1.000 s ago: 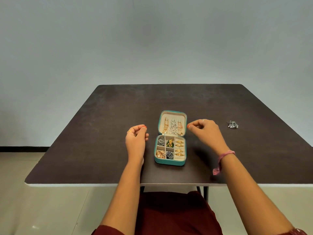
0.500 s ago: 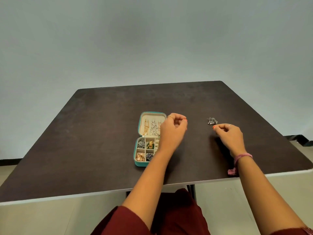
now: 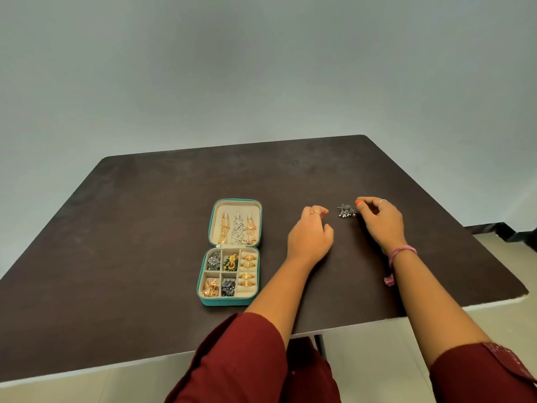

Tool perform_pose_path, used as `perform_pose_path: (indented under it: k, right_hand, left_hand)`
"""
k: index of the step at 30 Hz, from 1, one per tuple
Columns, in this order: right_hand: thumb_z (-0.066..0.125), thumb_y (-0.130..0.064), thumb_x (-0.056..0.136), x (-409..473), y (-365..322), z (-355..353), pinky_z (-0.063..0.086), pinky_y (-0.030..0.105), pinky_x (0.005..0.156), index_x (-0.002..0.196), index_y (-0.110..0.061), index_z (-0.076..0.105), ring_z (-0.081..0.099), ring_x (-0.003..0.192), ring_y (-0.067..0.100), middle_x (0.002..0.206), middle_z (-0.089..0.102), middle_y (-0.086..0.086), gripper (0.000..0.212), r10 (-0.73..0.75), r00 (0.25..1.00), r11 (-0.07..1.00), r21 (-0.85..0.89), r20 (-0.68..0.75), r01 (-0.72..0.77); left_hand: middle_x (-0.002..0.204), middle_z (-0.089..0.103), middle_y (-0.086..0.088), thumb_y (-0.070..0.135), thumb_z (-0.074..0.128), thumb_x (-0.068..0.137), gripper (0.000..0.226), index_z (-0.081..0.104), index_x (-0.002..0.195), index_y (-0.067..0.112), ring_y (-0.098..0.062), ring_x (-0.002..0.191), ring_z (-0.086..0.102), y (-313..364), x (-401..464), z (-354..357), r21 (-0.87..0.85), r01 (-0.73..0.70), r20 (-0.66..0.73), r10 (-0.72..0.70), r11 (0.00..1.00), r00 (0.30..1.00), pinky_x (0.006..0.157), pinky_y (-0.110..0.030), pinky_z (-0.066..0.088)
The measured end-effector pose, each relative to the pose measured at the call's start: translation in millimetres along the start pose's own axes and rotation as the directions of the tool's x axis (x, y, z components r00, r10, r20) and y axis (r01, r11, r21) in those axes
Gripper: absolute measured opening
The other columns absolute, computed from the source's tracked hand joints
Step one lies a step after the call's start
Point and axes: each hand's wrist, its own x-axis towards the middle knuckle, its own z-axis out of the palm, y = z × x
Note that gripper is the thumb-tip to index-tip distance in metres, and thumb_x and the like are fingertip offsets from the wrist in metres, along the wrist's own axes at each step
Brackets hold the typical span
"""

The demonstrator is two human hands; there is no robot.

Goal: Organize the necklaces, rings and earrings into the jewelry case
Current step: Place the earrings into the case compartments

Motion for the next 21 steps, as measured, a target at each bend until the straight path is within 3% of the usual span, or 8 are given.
perform_pose_path:
  k: [2,7,12,21]
  right_hand:
    - [0.061,-0.029,0.091,7,0,1,0.035,0.017,0.077,0.105,-0.017,0.071,0.055,0.087,0.008,0.102,0.066,0.001,0.022,-0.025,0.999,1.0,-0.013,0.038,0.025]
    - [0.066,-0.021,0.086,17,6,4,0.039,0.011,0.071,0.101,-0.018,0.073,0.059,0.086,0.008,0.101,0.067,0.0,0.017,-0.07,0.991,0.997,-0.027,0.116,0.074]
    - [0.068,-0.02,0.084,20,10,4,0.037,0.007,0.069,0.095,-0.022,0.075,0.057,0.083,0.0,0.097,0.064,-0.007,0.013,-0.109,0.982,0.991,-0.056,0.155,0.119]
    - [0.069,-0.021,0.083,20,12,6,0.039,0.01,0.07,0.093,-0.024,0.073,0.058,0.083,0.002,0.095,0.064,-0.007,0.011,-0.121,0.984,0.99,-0.052,0.13,0.129]
  left_hand:
    - [0.136,0.045,0.0,0.018,0.045,0.092,0.041,0.044,0.134,0.019,-0.027,0.106,0.058,2,7,2,0.127,-0.055,0.017,0.053,0.99,0.998,0.086,-0.041,0.046]
    - [0.147,0.037,0.007,0.019,0.04,0.093,0.047,0.038,0.14,0.022,-0.032,0.097,0.061,6,23,14,0.295,-0.2,0.102,0.178,0.934,0.979,0.073,-0.035,0.042]
    - [0.145,0.04,0.008,0.022,0.039,0.094,0.044,0.041,0.138,0.025,-0.031,0.091,0.063,6,35,20,0.355,-0.244,0.12,0.215,0.902,0.969,0.065,-0.032,0.039]
    - [0.148,0.039,0.013,0.025,0.037,0.095,0.045,0.044,0.139,0.028,-0.024,0.103,0.062,6,38,21,0.335,-0.225,0.11,0.199,0.915,0.974,0.072,-0.031,0.041]
